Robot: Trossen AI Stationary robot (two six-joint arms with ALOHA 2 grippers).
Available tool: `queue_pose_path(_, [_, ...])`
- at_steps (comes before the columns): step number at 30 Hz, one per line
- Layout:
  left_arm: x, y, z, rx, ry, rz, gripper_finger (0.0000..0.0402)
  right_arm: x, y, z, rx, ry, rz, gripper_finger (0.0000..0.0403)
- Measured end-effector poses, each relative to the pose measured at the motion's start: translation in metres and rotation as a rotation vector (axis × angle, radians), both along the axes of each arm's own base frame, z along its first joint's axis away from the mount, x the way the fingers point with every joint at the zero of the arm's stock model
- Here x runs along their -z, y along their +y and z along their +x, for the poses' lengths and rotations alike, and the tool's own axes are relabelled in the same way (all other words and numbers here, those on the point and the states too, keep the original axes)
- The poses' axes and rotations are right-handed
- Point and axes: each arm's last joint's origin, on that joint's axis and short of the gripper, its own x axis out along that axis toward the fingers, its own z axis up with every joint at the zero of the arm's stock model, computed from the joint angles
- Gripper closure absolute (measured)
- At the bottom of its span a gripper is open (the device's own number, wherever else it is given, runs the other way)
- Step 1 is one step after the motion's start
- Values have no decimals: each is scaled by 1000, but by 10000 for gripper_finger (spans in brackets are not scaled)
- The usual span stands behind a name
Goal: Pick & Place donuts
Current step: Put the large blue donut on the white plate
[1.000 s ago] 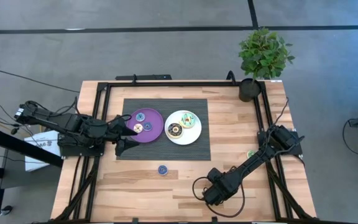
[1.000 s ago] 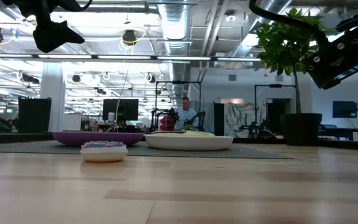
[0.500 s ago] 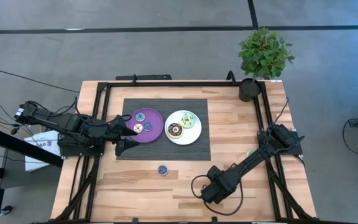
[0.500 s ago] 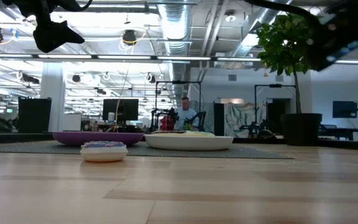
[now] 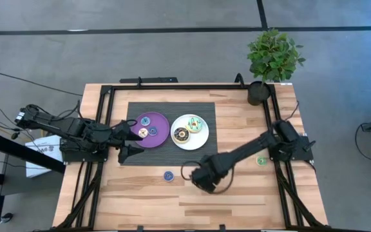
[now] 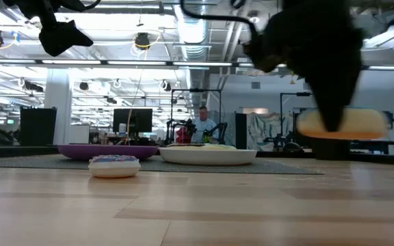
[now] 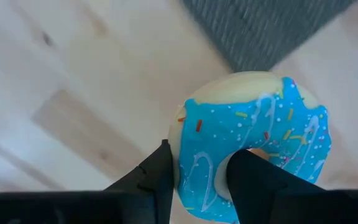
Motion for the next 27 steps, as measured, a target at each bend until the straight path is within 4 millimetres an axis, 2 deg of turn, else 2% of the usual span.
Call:
queue_pose_path(6, [0,0,0,-1,0,0,107,-2,-33,12,-62,-3,1,278])
queue_pose_path(13, [0,0,0,3,0,-8,107,-3,-60,8,-308,107,28,278])
queue_pose_path(16, [0,0,0,2,1,-13,107,-3,-78,12,-325,105,41,278])
queue_pose_path(21, [0,0,0,-3,1,-11,107,-6,-107,32,-234,-63,115,278])
queue_pose_path(27, [0,0,0,-10,1,-7,107,-38,-140,62,-152,-319,69,283])
